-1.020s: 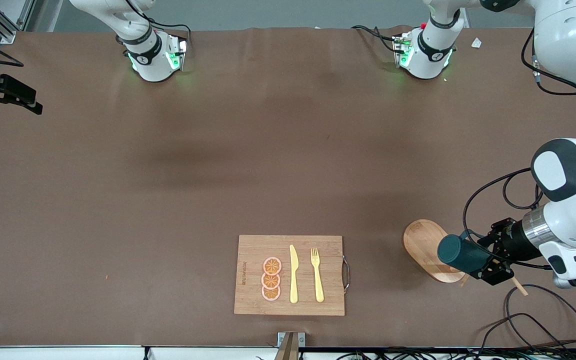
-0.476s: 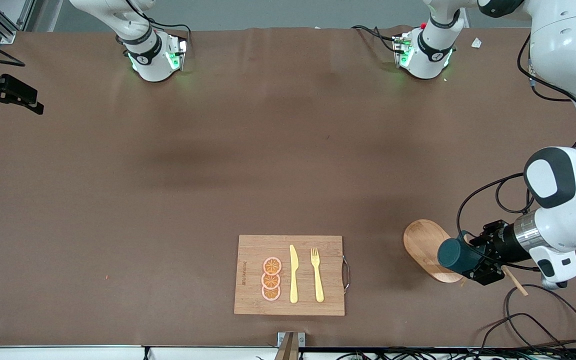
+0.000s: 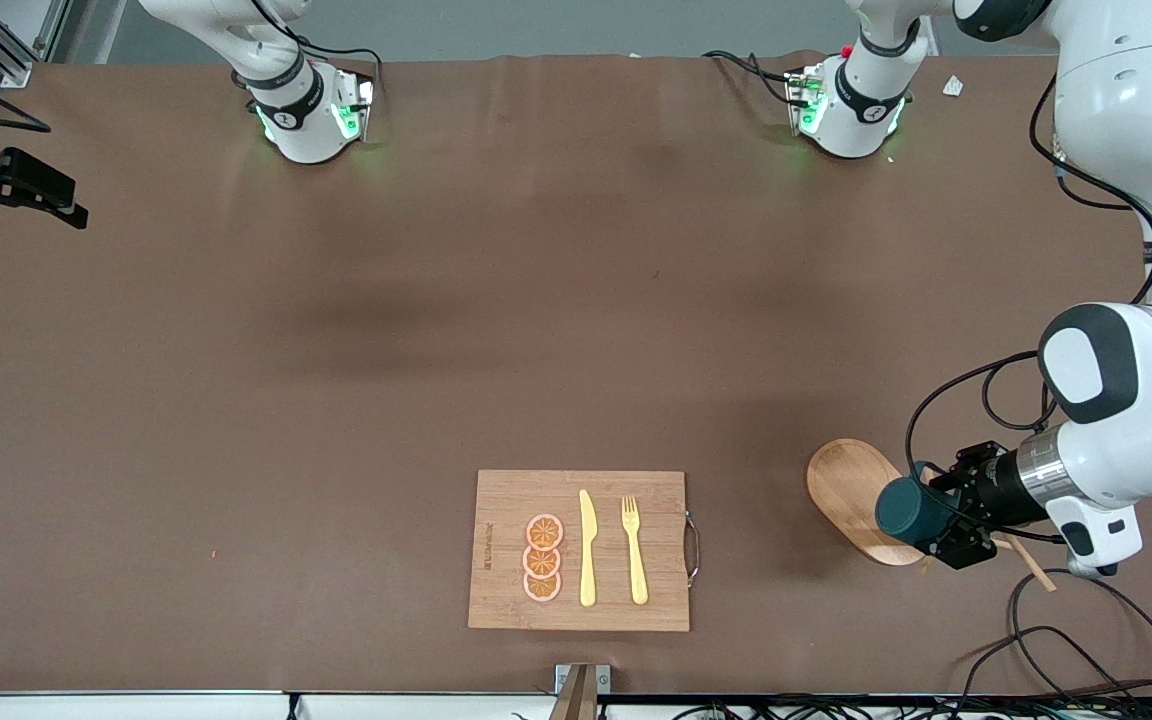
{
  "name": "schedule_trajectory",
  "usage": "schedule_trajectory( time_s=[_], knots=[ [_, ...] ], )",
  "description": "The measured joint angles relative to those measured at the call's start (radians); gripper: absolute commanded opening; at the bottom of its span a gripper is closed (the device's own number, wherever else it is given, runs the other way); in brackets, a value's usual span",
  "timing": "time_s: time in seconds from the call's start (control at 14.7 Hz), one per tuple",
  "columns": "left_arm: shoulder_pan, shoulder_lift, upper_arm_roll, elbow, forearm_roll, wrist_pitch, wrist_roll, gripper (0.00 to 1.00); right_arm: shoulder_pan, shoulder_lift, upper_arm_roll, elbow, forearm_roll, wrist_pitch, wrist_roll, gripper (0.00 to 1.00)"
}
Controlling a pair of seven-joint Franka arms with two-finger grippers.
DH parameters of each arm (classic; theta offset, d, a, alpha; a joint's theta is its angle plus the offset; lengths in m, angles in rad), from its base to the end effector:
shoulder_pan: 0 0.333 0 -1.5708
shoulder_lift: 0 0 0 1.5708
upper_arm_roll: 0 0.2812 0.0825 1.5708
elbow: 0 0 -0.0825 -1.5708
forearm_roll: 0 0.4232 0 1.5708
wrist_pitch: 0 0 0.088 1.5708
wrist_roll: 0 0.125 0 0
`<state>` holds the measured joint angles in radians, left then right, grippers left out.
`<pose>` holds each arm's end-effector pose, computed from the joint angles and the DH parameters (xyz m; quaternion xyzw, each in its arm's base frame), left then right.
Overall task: Transfer cup from left to right arm and place
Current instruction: 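Close the left gripper on the teal mug's rim, then lift the teal mug off the stand with the left gripper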
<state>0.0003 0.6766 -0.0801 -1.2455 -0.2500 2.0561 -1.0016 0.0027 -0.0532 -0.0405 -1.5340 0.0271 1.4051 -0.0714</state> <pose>0.7682 -0.0655 0.3244 0.8563 0.4932 -0.0136 0.1530 0.5595 -0.0180 0.6071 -0.9990 -0.0186 0.0370 0.0166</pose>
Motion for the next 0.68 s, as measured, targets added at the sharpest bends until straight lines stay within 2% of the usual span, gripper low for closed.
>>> schedule_trajectory(
  time_s=[0.27,0.34,0.68],
  knots=[
    [0.001,0.006,0.000,0.001,-0.003,0.000,0.000,0.68,0.000,0.000,0.000,0.000,0.000,0.000,0.000,1.00],
    [0.001,0.007,0.000,0.001,-0.003,0.000,0.000,0.64,0.000,0.000,0.000,0.000,0.000,0.000,0.000,1.00],
    [-0.005,0.006,-0.002,0.003,-0.006,0.000,-0.017,0.62,0.000,0.000,0.000,0.000,0.000,0.000,0.000,1.00]
  ],
)
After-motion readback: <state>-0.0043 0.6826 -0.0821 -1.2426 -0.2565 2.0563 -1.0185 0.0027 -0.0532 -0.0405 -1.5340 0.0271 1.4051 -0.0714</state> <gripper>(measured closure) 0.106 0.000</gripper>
